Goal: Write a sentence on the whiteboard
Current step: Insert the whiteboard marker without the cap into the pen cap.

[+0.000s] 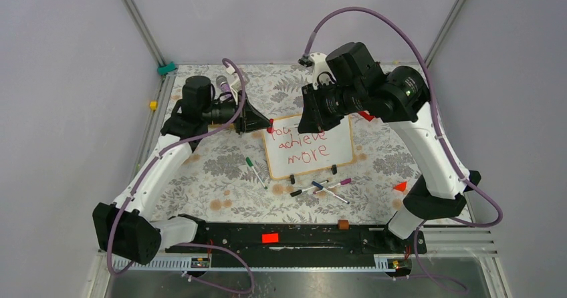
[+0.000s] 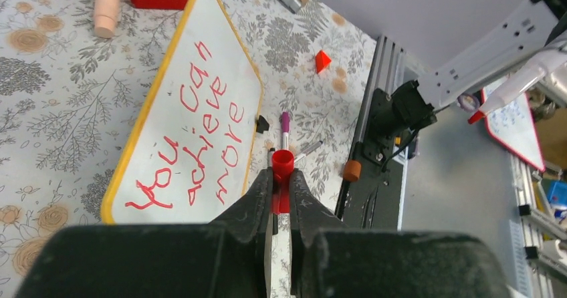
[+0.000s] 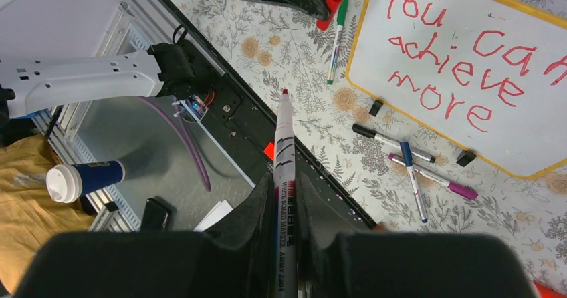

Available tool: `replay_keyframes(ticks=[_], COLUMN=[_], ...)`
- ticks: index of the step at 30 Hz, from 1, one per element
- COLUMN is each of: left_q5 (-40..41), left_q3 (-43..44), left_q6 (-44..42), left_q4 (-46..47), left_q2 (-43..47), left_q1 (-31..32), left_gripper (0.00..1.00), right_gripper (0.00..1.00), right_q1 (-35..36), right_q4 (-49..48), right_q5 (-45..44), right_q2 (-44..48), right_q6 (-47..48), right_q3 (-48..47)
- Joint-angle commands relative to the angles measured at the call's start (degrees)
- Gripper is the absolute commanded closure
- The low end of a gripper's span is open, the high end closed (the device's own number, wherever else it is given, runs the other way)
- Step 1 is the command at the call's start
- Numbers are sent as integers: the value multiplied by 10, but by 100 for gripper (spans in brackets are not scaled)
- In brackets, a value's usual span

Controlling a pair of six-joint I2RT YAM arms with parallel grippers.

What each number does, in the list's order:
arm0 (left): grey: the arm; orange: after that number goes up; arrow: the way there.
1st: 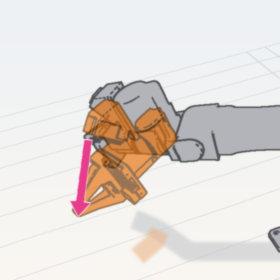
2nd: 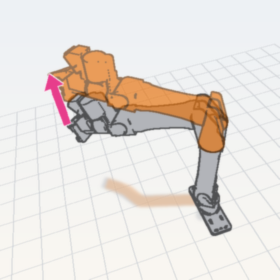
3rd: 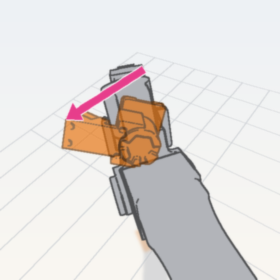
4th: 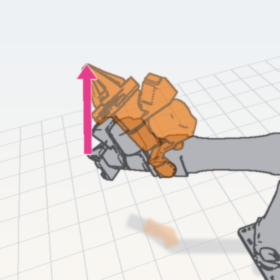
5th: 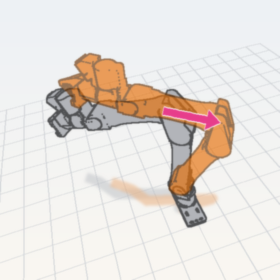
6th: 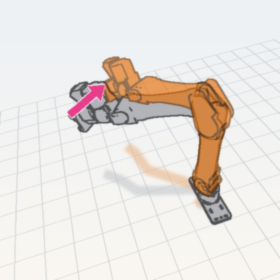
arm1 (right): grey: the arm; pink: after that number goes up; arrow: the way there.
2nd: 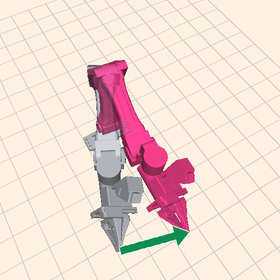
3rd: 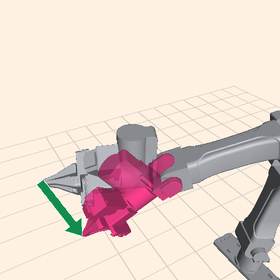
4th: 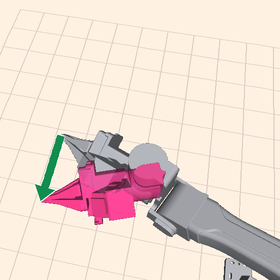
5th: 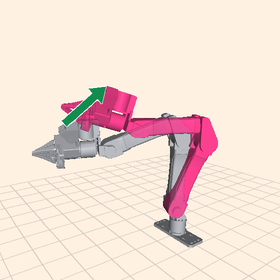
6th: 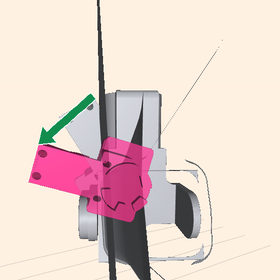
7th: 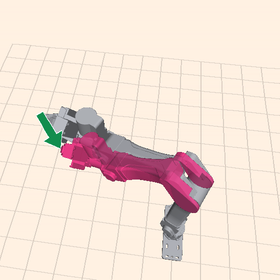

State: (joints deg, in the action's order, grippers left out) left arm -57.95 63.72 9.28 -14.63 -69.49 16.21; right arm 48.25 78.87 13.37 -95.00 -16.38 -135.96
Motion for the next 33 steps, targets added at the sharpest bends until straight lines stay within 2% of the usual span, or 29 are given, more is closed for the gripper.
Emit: replay_keyframes(ticks=[1,3,9,17,20,33], left_q5=[44,67,1,6,-16,-2], left_q3=[25,31,12,-20,-38,-43], left_q6=[-86,-87,-341,-466,-575,-576], left_q4=[-39,-55,-102,-120,-142,-143], left_q2=[24,28,73,108,124,128], left_q1=[15,16,32,52,55,68], left_gripper=[100,100,100,100,100,100], right_gripper=[100,100,100,100,100,100], right_q1=[-6,-7,-7,-7,-7,-7], right_q4=[7,8,7,7,7,-1], right_q5=[22,23,31,66,71,72], right_q2=[0,-1,-21,-47,-57,-57], right_q6=[-16,-17,-22,-25,-27,-25], right_q3=[-10,-8,-15,-14,-19,3])
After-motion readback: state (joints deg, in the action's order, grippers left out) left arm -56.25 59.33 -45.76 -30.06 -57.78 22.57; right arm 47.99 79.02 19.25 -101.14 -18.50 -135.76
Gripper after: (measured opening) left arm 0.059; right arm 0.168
